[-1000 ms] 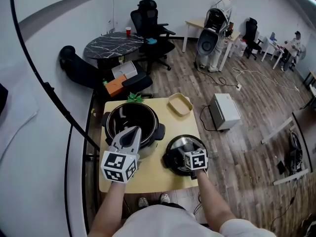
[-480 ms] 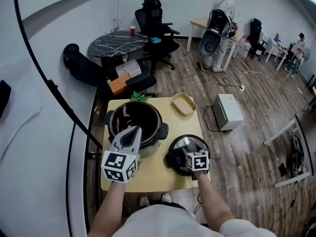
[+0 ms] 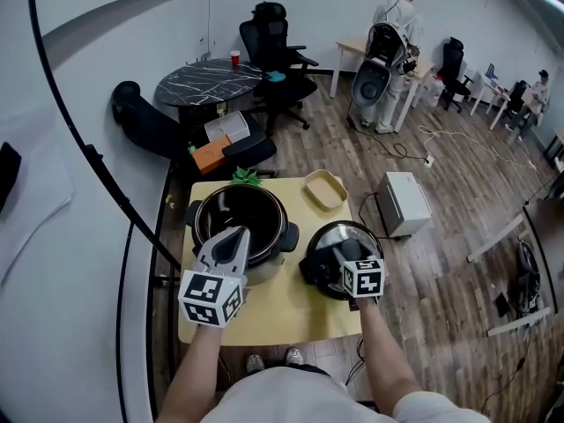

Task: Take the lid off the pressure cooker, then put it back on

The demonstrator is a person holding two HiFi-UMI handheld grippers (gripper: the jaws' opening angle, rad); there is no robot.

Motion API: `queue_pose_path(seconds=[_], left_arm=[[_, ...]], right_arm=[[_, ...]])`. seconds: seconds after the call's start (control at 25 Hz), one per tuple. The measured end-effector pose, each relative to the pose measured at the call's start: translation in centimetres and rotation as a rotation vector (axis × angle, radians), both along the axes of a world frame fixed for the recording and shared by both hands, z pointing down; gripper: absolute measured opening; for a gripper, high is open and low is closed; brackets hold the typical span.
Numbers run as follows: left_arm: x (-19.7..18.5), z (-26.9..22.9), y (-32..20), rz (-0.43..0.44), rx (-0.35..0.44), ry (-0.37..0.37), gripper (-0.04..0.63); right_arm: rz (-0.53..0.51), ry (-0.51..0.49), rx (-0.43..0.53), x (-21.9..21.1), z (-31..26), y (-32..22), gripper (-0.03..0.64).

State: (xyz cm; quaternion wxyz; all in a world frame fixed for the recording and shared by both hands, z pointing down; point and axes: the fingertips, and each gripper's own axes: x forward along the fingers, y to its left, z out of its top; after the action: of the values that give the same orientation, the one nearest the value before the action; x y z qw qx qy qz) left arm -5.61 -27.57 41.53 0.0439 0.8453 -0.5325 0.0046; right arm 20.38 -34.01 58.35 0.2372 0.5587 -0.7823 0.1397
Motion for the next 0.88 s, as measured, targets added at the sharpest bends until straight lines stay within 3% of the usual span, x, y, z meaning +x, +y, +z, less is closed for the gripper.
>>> queue_pose_path(seconds=[0.36, 0.56, 0.88], left_arm=[[0.0, -1.5, 0.0, 0.006, 0.039, 0.014, 0.014], [-1.5, -1.9, -0.2, -0.021, 0.054, 0.02, 0.014], [-4.6, -2.8, 0.6, -0.091, 0.075, 0.016, 0.014]], right_arm=[[-0.005, -0.019, 0.246, 0.5, -12.0, -2.3, 0.275], [-0.053, -0.051, 0.365, -1.4, -18.1, -2.4, 0.275], [-0.19, -0.093, 0.409, -7.3, -21.9, -2.7, 0.275]])
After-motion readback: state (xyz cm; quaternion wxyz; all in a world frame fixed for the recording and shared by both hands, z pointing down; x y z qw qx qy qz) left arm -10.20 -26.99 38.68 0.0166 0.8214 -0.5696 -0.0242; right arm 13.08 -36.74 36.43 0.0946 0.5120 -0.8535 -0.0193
